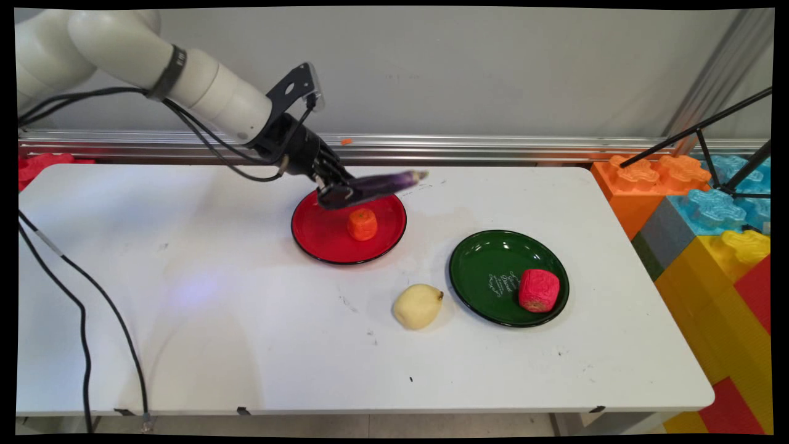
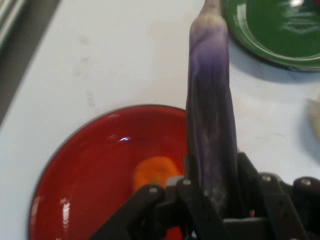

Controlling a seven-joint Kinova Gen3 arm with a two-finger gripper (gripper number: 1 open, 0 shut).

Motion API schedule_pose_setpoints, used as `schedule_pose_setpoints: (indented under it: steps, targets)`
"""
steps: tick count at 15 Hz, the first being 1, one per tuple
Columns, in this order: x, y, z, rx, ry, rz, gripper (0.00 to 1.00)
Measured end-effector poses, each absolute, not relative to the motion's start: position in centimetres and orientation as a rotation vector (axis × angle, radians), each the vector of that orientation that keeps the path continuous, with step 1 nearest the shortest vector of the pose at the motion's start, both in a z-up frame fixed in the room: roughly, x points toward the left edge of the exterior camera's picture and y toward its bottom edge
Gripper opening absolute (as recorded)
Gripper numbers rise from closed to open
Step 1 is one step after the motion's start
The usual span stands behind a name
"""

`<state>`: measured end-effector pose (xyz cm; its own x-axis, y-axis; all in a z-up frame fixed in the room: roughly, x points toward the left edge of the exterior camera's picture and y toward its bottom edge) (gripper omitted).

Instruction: Place the picked object on the table

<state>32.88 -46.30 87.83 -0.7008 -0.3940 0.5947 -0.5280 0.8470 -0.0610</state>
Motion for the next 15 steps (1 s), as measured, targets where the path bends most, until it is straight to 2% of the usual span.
schedule_pose_setpoints:
  steps: [9, 15]
  targets:
    - [32.5, -42.9, 89.4, 0.265, -2.547, 0.028, 0.00]
    - [33.0, -41.4, 88.9, 0.013, -2.594, -0.155, 0.00]
